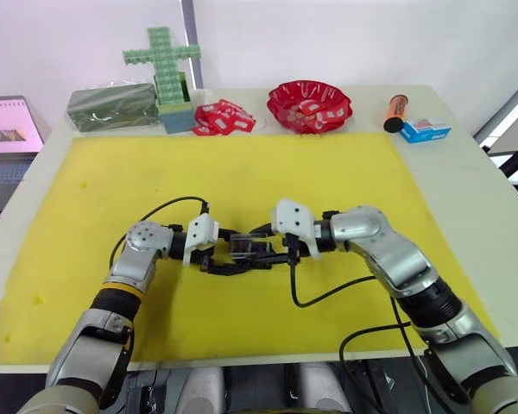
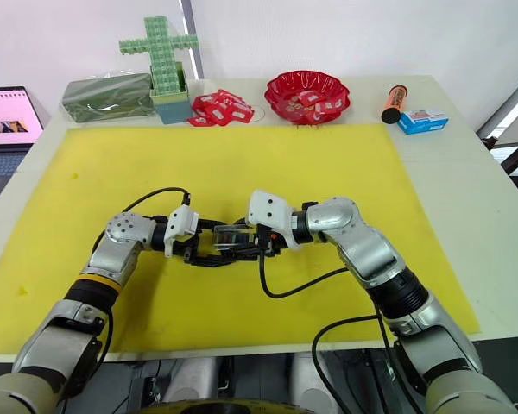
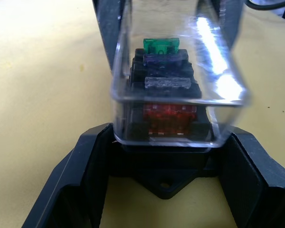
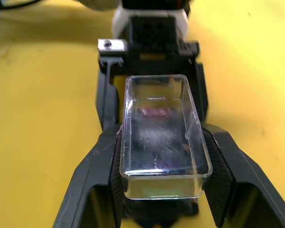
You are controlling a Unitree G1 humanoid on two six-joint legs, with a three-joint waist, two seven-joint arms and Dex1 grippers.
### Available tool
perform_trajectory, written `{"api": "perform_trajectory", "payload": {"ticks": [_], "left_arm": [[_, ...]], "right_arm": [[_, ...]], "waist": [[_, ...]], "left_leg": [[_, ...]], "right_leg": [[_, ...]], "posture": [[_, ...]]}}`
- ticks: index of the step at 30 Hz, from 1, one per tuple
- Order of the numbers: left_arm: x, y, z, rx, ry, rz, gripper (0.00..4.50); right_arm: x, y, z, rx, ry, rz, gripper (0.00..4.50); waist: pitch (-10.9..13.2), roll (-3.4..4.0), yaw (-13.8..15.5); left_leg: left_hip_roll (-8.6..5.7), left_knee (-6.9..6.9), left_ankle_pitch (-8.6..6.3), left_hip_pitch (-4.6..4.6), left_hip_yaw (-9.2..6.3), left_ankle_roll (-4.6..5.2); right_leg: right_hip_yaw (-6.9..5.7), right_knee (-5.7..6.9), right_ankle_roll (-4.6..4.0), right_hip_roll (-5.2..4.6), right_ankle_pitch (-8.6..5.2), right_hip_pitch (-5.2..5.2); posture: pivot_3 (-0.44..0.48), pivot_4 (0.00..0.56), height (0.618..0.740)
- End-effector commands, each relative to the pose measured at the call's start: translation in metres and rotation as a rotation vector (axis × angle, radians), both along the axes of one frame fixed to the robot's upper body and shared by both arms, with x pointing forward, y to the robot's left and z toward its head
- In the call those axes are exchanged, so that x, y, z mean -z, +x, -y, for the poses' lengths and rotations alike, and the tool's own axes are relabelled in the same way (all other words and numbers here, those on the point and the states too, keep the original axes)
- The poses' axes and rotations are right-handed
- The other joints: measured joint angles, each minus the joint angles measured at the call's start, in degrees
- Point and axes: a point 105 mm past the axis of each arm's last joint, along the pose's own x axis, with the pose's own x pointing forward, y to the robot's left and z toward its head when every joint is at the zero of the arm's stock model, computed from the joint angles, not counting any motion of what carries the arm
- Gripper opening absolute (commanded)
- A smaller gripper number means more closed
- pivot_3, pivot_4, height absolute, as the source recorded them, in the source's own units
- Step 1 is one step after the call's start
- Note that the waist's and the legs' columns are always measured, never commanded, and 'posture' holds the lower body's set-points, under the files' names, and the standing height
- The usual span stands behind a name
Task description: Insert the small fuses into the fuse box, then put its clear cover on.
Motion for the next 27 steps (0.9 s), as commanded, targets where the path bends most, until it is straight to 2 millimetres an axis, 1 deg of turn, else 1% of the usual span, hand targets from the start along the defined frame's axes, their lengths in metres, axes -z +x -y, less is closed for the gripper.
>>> {"api": "perform_trajectory", "payload": {"ticks": [1, 9, 16, 27], "left_arm": [[0.009, -0.002, -0.003, 0.0, 0.04, -0.02, 2.81], [0.008, 0.001, -0.001, 0.004, 0.044, -0.016, 2.81], [0.007, 0.002, 0.001, 0.007, 0.04, -0.008, 2.81], [0.008, 0.002, 0.0, 0.009, 0.048, -0.007, 2.81]], "right_arm": [[-0.012, 0.002, 0.003, 0.018, 0.03, 0.046, 1.82], [-0.008, 0.001, 0.005, 0.035, 0.036, 0.026, 1.82], [0.004, 0.004, 0.008, 0.053, 0.021, 0.004, 1.82], [0.005, 0.006, 0.004, 0.063, 0.06, -0.018, 1.82]], "waist": [[0.0, 0.0, 0.0], [0.0, 0.0, 0.03], [0.0, 0.0, 0.09], [0.0, 0.0, 0.1]], "left_leg": [[0.0, 0.0, 0.0, 0.01, 0.0, 0.0], [0.0, 0.02, 0.0, 0.03, 0.0, 0.0], [0.0, 0.04, 0.0, 0.03, 0.0, 0.0], [0.0, 0.06, 0.0, 0.05, -0.01, 0.0]], "right_leg": [[0.0, 0.02, 0.0, 0.0, 0.0, 0.0], [0.0, 0.06, 0.0, 0.0, 0.0, 0.01], [0.0, 0.09, 0.0, 0.0, 0.0, 0.02], [0.0, 0.14, 0.0, 0.0, 0.0, 0.02]], "posture": [[0.0, 0.15, 0.74], [0.0, 0.15, 0.74], [0.0, 0.15, 0.74], [0.0, 0.15, 0.74]]}}
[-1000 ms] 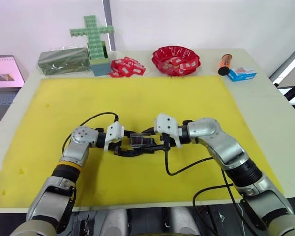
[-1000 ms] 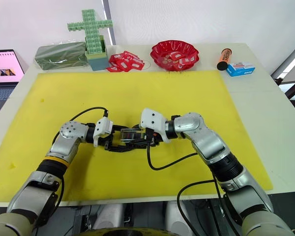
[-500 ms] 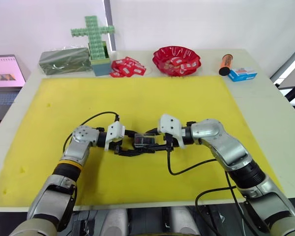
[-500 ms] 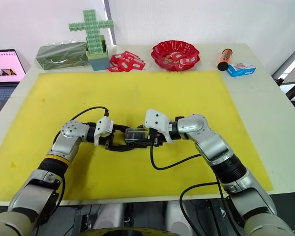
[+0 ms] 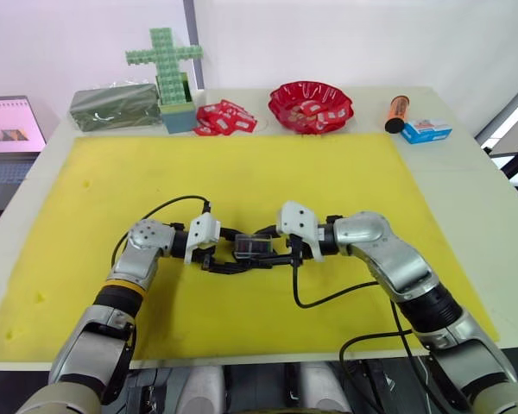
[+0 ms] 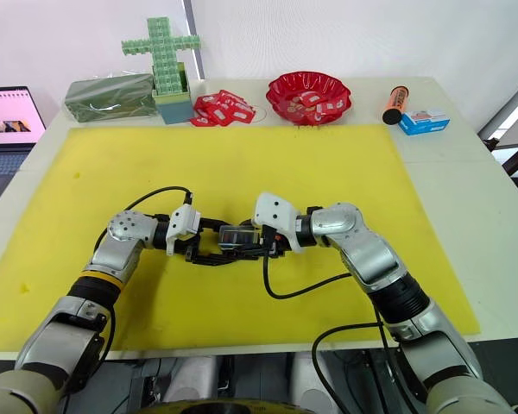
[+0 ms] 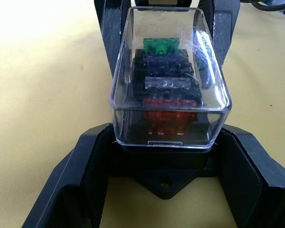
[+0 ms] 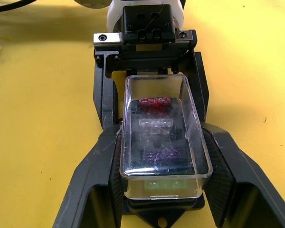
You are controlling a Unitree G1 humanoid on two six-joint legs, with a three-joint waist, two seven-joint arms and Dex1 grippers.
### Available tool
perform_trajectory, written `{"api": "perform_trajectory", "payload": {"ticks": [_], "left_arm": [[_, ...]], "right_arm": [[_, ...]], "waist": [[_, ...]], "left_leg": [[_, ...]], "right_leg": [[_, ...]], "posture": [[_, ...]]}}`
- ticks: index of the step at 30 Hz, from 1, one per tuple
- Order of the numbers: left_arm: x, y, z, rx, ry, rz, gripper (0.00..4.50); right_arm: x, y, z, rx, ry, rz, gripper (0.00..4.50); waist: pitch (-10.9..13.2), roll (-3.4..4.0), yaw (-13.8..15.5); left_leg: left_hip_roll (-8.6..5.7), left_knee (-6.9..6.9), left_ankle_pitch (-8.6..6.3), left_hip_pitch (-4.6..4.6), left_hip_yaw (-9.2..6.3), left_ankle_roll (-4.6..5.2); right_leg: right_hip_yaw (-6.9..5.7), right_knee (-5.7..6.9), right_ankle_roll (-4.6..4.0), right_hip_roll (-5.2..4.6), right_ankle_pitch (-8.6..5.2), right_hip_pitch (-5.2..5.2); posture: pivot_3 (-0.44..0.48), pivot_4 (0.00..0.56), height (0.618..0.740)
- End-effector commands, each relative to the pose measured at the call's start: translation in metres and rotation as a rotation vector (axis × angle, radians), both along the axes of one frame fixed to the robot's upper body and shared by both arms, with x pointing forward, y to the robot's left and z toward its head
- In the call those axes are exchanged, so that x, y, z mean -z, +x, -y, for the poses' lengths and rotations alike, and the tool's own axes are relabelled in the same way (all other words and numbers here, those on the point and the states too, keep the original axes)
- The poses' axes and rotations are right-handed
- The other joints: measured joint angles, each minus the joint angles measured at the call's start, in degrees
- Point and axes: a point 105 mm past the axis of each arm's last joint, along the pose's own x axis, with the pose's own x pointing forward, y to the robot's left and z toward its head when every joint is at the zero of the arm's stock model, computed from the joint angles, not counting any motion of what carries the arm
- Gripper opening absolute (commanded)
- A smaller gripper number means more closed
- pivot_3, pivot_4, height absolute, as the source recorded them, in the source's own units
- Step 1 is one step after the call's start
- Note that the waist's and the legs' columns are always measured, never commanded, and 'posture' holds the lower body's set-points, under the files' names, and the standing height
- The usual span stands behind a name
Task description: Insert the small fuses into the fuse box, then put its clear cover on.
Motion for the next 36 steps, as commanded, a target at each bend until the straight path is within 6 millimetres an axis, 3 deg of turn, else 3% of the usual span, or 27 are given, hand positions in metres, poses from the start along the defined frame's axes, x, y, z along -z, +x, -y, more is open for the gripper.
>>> {"api": "perform_trajectory", "payload": {"ticks": [1, 16, 17, 23, 31, 35, 36], "left_arm": [[0.007, -0.001, -0.002, 0.002, 0.04, -0.013, 2.81], [0.007, -0.001, -0.002, 0.006, 0.047, -0.012, 2.81], [0.007, 0.0, -0.002, 0.006, 0.047, -0.012, 2.81], [0.008, 0.0, -0.003, 0.004, 0.052, -0.017, 2.81], [0.011, 0.0, -0.005, 0.0, 0.054, -0.019, 2.81], [0.011, -0.001, -0.004, 0.003, 0.051, -0.016, 2.81], [0.011, -0.001, -0.004, 0.003, 0.049, -0.016, 2.81]], "right_arm": [[-0.004, 0.005, 0.003, 0.03, 0.013, 0.017, 1.82], [0.001, 0.004, 0.011, 0.045, 0.005, 0.001, 1.82], [0.0, 0.004, 0.01, 0.044, 0.009, 0.003, 2.57], [-0.007, 0.005, 0.009, 0.037, 0.026, 0.036, 4.48], [-0.057, -0.007, 0.008, -0.013, 0.139, 0.087, 4.48], [-0.071, -0.011, 0.006, -0.031, 0.17, 0.124, 4.48], [-0.072, -0.011, 0.005, -0.036, 0.172, 0.133, 4.07]], "waist": [[0.0, 0.0, 0.01], [-0.01, 0.0, 0.03], [-0.01, 0.0, 0.06], [-0.01, 0.0, 0.02], [-0.01, 0.0, 0.0], [-0.01, -0.01, 0.02], [-0.01, -0.01, 0.02]], "left_leg": [[0.0, 0.0, 0.0, 0.0, 0.0, 0.0], [0.0, 0.0, 0.0, 0.05, 0.0, 0.0], [0.0, 0.0, 0.0, 0.06, 0.0, 0.0], [0.0, 0.0, 0.0, 0.06, -0.01, 0.0], [0.01, 0.0, 0.0, 0.07, -0.02, 0.0], [0.01, 0.0, 0.0, 0.09, -0.04, 0.0], [0.01, 0.0, 0.0, 0.09, -0.04, 0.0]], "right_leg": [[0.0, 0.0, 0.0, 0.0, 0.0, 0.0], [0.0, 0.01, -0.01, 0.0, 0.0, 0.05], [0.0, 0.02, -0.01, 0.0, 0.0, 0.05], [0.0, 0.03, -0.01, 0.0, -0.01, 0.04], [0.0, 0.06, -0.01, 0.0, 0.0, 0.04], [0.0, 0.1, -0.02, 0.0, -0.01, 0.04], [0.0, 0.1, -0.02, 0.0, -0.01, 0.04]], "posture": [[0.0, 0.15, 0.74], [0.0, 0.15, 0.74], [0.0, 0.15, 0.74], [0.0, 0.15, 0.74], [0.0, 0.15, 0.74], [0.0, 0.15, 0.74], [0.0, 0.15, 0.74]]}}
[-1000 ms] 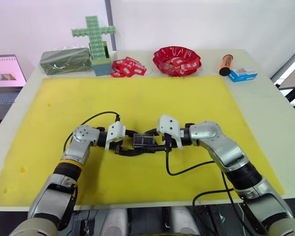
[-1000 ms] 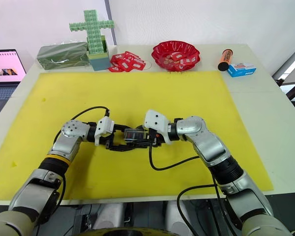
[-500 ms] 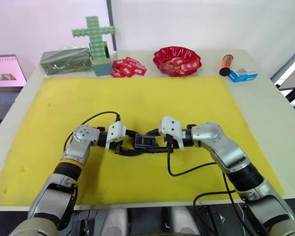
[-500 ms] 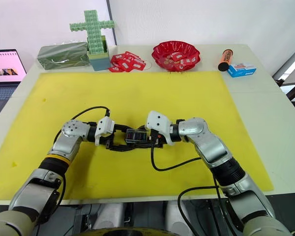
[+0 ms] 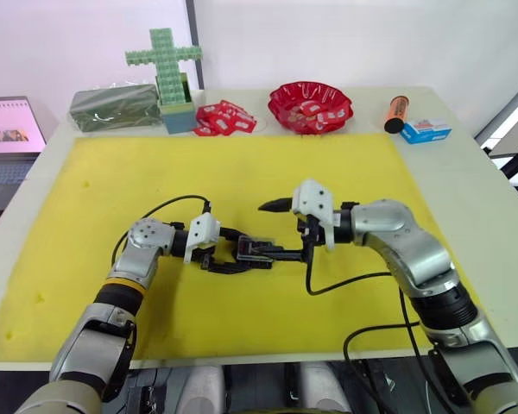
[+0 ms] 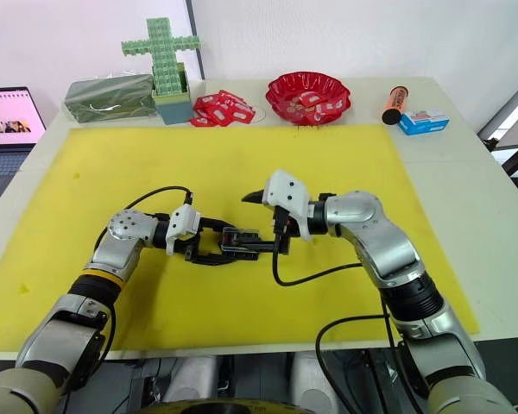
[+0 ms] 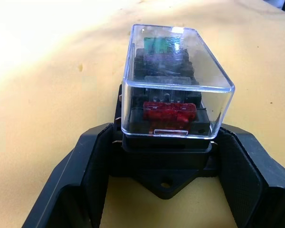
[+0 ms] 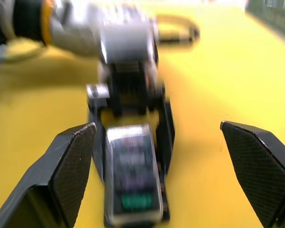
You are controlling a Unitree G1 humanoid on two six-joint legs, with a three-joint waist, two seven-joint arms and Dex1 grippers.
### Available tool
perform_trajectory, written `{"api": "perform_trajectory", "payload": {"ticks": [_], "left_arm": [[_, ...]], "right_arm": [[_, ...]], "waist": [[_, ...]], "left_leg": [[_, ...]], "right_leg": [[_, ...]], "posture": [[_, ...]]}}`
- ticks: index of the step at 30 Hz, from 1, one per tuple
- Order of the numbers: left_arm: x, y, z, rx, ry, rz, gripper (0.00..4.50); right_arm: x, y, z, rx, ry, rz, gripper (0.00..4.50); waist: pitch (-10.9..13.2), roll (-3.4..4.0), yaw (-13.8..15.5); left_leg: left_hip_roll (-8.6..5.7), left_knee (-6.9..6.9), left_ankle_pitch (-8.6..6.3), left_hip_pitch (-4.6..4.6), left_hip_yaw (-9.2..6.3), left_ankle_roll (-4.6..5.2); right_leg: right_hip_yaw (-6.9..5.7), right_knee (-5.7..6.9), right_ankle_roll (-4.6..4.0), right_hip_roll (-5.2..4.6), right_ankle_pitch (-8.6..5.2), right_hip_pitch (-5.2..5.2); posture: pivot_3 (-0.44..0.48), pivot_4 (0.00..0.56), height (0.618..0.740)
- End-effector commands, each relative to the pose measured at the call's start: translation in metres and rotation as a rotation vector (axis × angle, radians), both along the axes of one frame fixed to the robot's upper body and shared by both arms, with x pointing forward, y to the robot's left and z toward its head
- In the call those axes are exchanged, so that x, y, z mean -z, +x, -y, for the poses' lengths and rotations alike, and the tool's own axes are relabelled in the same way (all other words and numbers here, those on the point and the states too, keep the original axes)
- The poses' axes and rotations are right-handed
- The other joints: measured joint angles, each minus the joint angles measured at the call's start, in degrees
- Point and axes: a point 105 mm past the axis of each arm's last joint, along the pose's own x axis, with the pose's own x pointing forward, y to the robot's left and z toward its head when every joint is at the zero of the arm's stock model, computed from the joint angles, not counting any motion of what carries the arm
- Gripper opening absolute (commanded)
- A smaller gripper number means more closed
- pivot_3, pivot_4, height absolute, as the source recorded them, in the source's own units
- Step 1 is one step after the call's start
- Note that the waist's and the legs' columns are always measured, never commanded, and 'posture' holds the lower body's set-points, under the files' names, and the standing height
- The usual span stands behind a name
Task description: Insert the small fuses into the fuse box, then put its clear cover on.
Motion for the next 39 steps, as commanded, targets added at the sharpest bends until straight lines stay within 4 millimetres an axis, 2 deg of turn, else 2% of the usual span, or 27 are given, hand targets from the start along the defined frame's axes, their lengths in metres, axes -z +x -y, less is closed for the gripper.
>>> {"api": "perform_trajectory", "payload": {"ticks": [1, 11, 12, 16, 17, 22, 25, 27, 31, 35, 39], "left_arm": [[0.01, -0.002, -0.003, -0.003, 0.04, -0.026, 2.81], [0.007, -0.004, 0.0, 0.011, 0.037, -0.021, 2.81], [0.007, -0.004, 0.0, 0.011, 0.038, -0.021, 2.81], [0.007, -0.004, 0.0, 0.013, 0.04, -0.017, 2.81], [0.006, -0.004, 0.001, 0.014, 0.039, -0.016, 2.81], [0.004, -0.004, 0.003, 0.02, 0.036, -0.016, 2.81], [0.004, -0.005, 0.004, 0.021, 0.036, -0.018, 2.81], [0.004, -0.005, 0.004, 0.021, 0.037, -0.018, 2.81], [0.004, -0.005, 0.003, 0.014, 0.037, -0.017, 2.81], [0.005, -0.007, 0.001, 0.011, 0.038, -0.02, 2.81], [0.005, -0.007, 0.0, 0.007, 0.039, -0.021, 2.81]], "right_arm": [[-0.016, -0.004, -0.002, -0.027, 0.028, 0.065, 3.85], [-0.011, -0.008, -0.01, -0.061, 0.028, 0.089, 0.27], [-0.011, -0.008, -0.011, -0.062, 0.026, 0.089, 0.03], [-0.007, -0.008, -0.014, -0.067, 0.02, 0.08, 0.03], [0.001, -0.006, -0.015, -0.058, -0.003, 0.055, 0.03], [0.071, 0.015, -0.016, 0.056, -0.151, -0.125, 0.03], [0.104, 0.029, -0.005, 0.119, -0.233, -0.161, 0.03], [0.111, 0.033, -0.002, 0.141, -0.222, -0.211, 0.03], [0.112, 0.024, -0.004, 0.078, -0.229, -0.229, 0.03], [0.105, 0.016, -0.013, 0.04, -0.185, -0.219, 0.03], [0.095, 0.02, -0.012, 0.045, -0.154, -0.167, 0.03]], "waist": [[0.0, 0.0, -0.02], [0.0, 0.0, 0.02], [0.0, 0.0, 0.02], [0.0, 0.0, 0.02], [0.0, 0.0, 0.01], [-0.01, -0.01, -0.03], [-0.08, 0.01, -0.12], [-0.16, 0.0, -0.11], [-0.4, 0.0, -0.12], [-0.48, -0.01, -0.15], [-0.48, -0.01, -0.22]], "left_leg": [[0.0, 0.0, 0.0, 0.0, 0.01, 0.0], [-0.01, 0.0, 0.0, -0.01, 0.01, 0.0], [-0.01, 0.0, 0.0, -0.01, 0.01, 0.0], [-0.01, 0.0, 0.0, -0.01, 0.01, 0.0], [-0.01, 0.0, 0.0, -0.01, 0.01, 0.0], [-0.01, 0.0, 0.0, 0.0, 0.01, 0.0], [-0.02, -0.04, 0.0, 0.23, 0.06, 0.0], [-0.02, -0.1, 0.0, 0.52, 0.06, 0.0], [0.0, -0.14, 0.0, 0.54, 0.05, 0.0], [0.0, -0.16, -0.01, 0.54, 0.05, 0.0], [0.0, -0.18, -0.01, 0.54, 0.05, 0.01]], "right_leg": [[0.0, 0.0, -0.01, 0.0, 0.0, 0.0], [0.0, 0.0, 0.0, 0.0, 0.0, 0.0], [0.0, 0.0, -0.01, 0.0, -0.01, 0.0], [0.0, 0.0, -0.02, 0.0, -0.01, 0.0], [0.0, 0.0, -0.02, 0.0, -0.01, 0.0], [0.0, 0.02, -0.1, 0.0, -0.05, 0.0], [0.02, 0.02, -0.06, 0.0, -0.03, 0.18], [0.02, -0.01, -0.14, -0.01, -0.09, 0.44], [0.02, -0.03, -0.15, -0.02, -0.1, 0.47], [0.02, -0.03, -0.15, -0.03, -0.1, 0.47], [0.02, -0.03, -0.15, -0.03, -0.1, 0.45]], "posture": [[0.0, 0.15, 0.74], [0.0, 0.15, 0.74], [0.0, 0.15, 0.74], [0.0, 0.15, 0.74], [0.0, 0.15, 0.74], [0.0, 0.15, 0.74], [0.0, 0.15, 0.74], [0.0, 0.15, 0.74], [0.0, 0.15, 0.74], [0.0, 0.15, 0.74], [0.0, 0.15, 0.74]]}}
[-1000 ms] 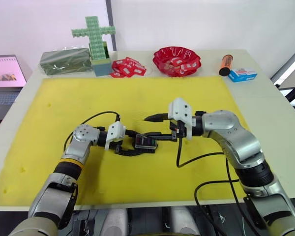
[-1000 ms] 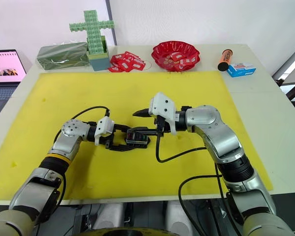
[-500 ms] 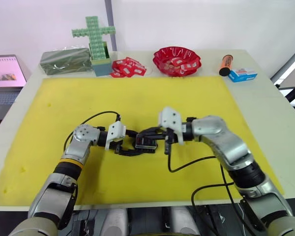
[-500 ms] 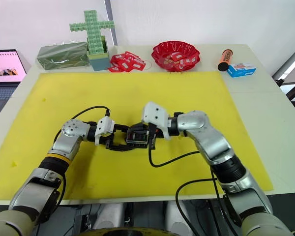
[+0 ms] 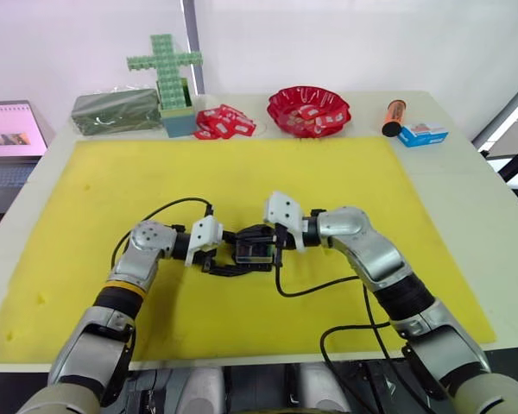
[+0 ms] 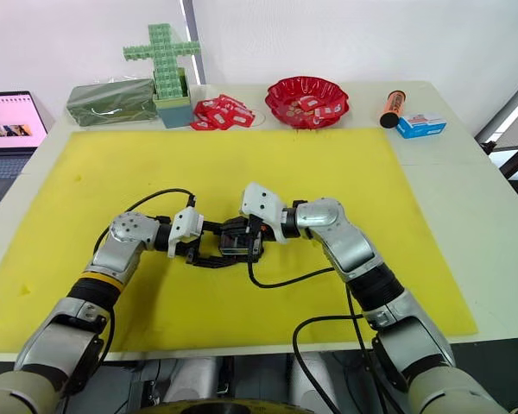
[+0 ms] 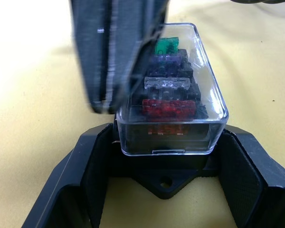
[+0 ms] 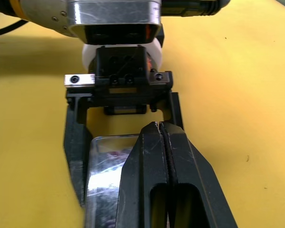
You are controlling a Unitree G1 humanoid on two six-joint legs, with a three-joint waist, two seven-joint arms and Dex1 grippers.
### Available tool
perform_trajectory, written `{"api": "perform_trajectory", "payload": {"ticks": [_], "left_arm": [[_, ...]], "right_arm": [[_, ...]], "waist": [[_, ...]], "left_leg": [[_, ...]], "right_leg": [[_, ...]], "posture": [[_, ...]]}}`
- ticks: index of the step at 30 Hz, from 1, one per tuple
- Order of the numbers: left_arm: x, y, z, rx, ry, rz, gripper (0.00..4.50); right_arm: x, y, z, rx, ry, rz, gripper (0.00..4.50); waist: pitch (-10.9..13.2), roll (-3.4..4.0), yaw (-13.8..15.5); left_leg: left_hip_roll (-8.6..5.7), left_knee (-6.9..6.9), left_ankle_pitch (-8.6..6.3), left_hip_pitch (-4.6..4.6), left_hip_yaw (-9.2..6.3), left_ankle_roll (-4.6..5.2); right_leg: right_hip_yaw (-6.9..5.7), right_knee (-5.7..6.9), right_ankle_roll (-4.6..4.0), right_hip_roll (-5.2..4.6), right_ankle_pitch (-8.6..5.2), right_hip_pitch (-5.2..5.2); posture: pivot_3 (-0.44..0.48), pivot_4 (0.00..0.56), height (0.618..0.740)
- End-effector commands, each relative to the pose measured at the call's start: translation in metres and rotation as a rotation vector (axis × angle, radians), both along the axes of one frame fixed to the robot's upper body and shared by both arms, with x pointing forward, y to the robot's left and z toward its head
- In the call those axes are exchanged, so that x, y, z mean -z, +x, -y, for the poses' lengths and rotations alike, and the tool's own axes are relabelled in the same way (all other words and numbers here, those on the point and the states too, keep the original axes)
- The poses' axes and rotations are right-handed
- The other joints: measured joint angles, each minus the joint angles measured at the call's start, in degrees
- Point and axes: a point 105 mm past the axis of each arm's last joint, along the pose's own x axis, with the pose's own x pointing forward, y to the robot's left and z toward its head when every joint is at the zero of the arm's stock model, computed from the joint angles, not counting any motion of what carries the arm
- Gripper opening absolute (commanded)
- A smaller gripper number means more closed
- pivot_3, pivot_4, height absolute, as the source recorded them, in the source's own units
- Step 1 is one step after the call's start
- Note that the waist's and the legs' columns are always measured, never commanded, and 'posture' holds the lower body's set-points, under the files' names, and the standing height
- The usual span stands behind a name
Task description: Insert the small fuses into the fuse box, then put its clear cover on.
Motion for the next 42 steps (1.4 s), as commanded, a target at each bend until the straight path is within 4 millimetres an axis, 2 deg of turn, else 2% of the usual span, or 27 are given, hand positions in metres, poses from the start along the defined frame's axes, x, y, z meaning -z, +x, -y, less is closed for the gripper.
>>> {"api": "perform_trajectory", "payload": {"ticks": [1, 4, 7, 9, 16, 24, 27, 31, 33, 35, 37, 42], "left_arm": [[0.0, -0.004, 0.0, 0.024, 0.012, 0.004, 2.81], [0.0, -0.003, -0.001, 0.022, 0.013, 0.005, 2.81], [0.0, -0.002, 0.0, 0.022, 0.011, 0.004, 2.81], [0.0, -0.002, 0.0, 0.024, 0.01, 0.004, 2.81], [0.0, 0.0, -0.001, 0.025, 0.013, 0.005, 2.81], [0.001, 0.0, -0.001, 0.029, 0.012, 0.007, 2.81], [0.001, -0.001, -0.002, 0.027, 0.013, 0.006, 2.81], [0.002, -0.002, -0.001, 0.028, 0.01, 0.003, 2.81], [0.003, -0.003, -0.001, 0.03, 0.011, 0.001, 2.81], [0.002, -0.003, 0.0, 0.033, 0.011, 0.001, 2.81], [0.001, -0.002, 0.001, 0.032, 0.008, 0.002, 2.81], [0.001, -0.002, -0.001, 0.028, 0.014, 0.004, 2.81]], "right_arm": [[0.028, -0.002, 0.015, 0.034, -0.078, -0.066, 0.03], [0.006, -0.002, 0.013, 0.038, 0.006, -0.026, 0.03], [-0.029, -0.005, 0.012, 0.002, 0.109, 0.089, 0.03], [-0.041, -0.008, 0.014, -0.008, 0.124, 0.115, 0.03], [-0.067, -0.017, 0.021, -0.01, 0.148, 0.117, 0.03], [-0.067, -0.023, 0.014, -0.033, 0.157, 0.084, 0.03], [-0.046, -0.021, 0.01, -0.022, 0.084, 0.055, 0.03], [0.043, -0.006, 0.018, 0.114, -0.102, -0.133, 0.03], [0.063, 0.003, 0.025, 0.174, -0.127, -0.17, 0.03], [0.073, 0.013, 0.034, 0.232, -0.129, -0.196, 0.03], [0.074, 0.013, 0.037, 0.228, -0.124, -0.217, 0.03], [0.067, -0.011, 0.026, 0.089, -0.12, -0.179, 0.03]], "waist": [[0.0, 0.0, 0.03], [0.01, 0.0, 0.03], [0.04, 0.01, 0.08], [0.05, 0.0, 0.11], [0.06, 0.0, 0.2], [0.06, 0.01, 0.21], [0.06, 0.0, 0.2], [0.03, -0.02, 0.13], [-0.12, 0.06, -0.17], [-0.31, 0.01, -0.43], [-0.52, -0.05, -0.26], [-0.56, 0.1, 0.11]], "left_leg": [[0.0, 0.0, 0.0, 0.0, 0.0, 0.0], [0.0, 0.0, 0.0, -0.02, 0.0, 0.0], [0.0, 0.0, 0.0, -0.05, 0.0, 0.0], [0.0, 0.01, 0.0, -0.16, 0.02, 0.0], [0.0, 0.0, 0.0, -0.25, 0.03, 0.0], [0.01, 0.0, 0.0, -0.28, 0.03, 0.0], [0.01, 0.0, 0.0, -0.29, 0.03, 0.0], [0.0, 0.0, 0.0, -0.29, 0.02, 0.0], [0.0, -0.03, 0.0, -0.14, 0.11, 0.0], [0.01, -0.04, 0.0, 0.03, 0.09, 0.01], [0.03, -0.04, 0.0, 0.03, 0.04, 0.01], [-0.02, -0.07, -0.16, -0.15, 0.05, 0.24]], "right_leg": [[0.0, 0.0, 0.0, 0.0, 0.0, 0.0], [0.0, -0.03, 0.0, -0.01, 0.0, -0.01], [0.0, -0.04, 0.0, -0.01, 0.0, -0.04], [0.0, -0.03, 0.0, -0.02, 0.0, -0.16], [0.0, -0.03, 0.0, -0.02, 0.0, -0.26], [0.0, -0.06, -0.01, -0.03, 0.0, -0.28], [0.0, -0.06, -0.01, -0.03, 0.0, -0.3], [-0.01, -0.07, -0.02, -0.02, 0.0, -0.29], [0.03, -0.07, -0.01, -0.03, 0.0, -0.2], [0.03, -0.07, -0.01, -0.01, 0.0, -0.04], [0.01, -0.07, -0.02, -0.01, -0.01, 0.01], [0.15, -0.32, 0.0, -0.12, 0.0, -0.13]], "posture": [[0.0, 0.15, 0.74], [0.0, 0.15, 0.74], [0.0, 0.15, 0.74], [0.0, 0.15, 0.74], [0.0, 0.15, 0.74], [0.0, 0.15, 0.74], [0.0, 0.15, 0.74], [0.0, 0.15, 0.74], [0.0, 0.15, 0.74], [0.0, 0.15, 0.74], [0.0, 0.15, 0.74], [0.0, 0.15, 0.74]]}}
